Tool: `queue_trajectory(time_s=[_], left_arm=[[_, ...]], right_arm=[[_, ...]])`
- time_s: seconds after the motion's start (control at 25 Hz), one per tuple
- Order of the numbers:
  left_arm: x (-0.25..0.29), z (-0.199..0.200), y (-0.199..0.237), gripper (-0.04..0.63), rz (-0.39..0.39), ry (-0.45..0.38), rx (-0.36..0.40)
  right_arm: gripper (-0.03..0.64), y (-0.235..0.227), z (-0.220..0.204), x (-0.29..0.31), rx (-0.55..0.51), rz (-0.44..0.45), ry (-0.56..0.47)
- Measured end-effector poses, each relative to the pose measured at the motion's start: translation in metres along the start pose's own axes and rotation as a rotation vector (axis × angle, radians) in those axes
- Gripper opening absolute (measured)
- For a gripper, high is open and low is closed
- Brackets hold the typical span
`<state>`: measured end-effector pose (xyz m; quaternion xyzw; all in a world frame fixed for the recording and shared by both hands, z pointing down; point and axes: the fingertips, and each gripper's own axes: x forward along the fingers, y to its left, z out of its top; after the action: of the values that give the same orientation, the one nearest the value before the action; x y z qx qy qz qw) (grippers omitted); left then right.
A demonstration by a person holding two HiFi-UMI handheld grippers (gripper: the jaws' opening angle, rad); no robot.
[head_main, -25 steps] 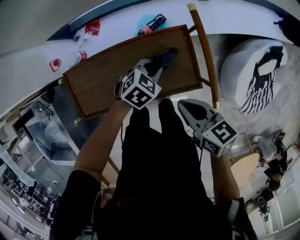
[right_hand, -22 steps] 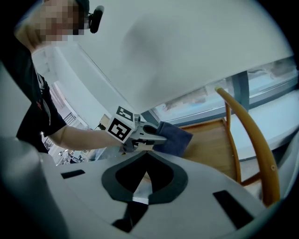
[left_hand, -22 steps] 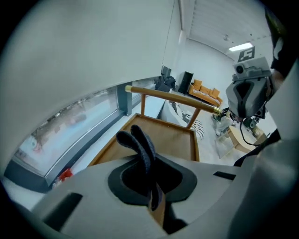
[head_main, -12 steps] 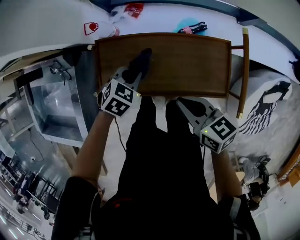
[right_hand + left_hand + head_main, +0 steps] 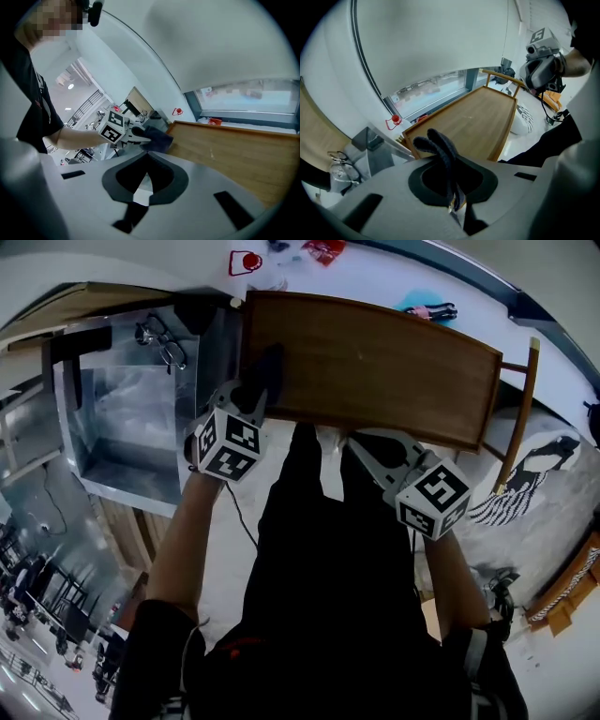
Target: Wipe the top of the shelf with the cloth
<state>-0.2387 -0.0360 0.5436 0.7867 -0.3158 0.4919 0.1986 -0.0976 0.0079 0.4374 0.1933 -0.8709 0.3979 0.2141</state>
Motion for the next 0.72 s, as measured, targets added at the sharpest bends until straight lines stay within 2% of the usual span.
queue_trajectory(time_s=[0.16, 0.36, 0.56, 0.72], left_arm=[[0.0, -0.023, 0.006, 0.038, 0.014, 0.091, 0.085], [0.025, -0.037, -0.018, 0.038, -0.07, 0.173, 0.179], [0.052, -0.044, -0.047, 0.038, -0.182, 0.222, 0.184], [0.072, -0.046, -0.064, 0.038, -0.236, 0.248, 0.205]], right_arm=[[0.005, 0.007, 0.001, 0.017, -0.003, 0.005, 0.017], [0.005, 0.008, -0.005, 0.022, 0.011, -0.008, 0.025], [0.005, -0.001, -0.016, 0.01, 0.037, -0.046, 0.022], [0.005, -0.011, -0.025, -0.002, 0.059, -0.071, 0.017]])
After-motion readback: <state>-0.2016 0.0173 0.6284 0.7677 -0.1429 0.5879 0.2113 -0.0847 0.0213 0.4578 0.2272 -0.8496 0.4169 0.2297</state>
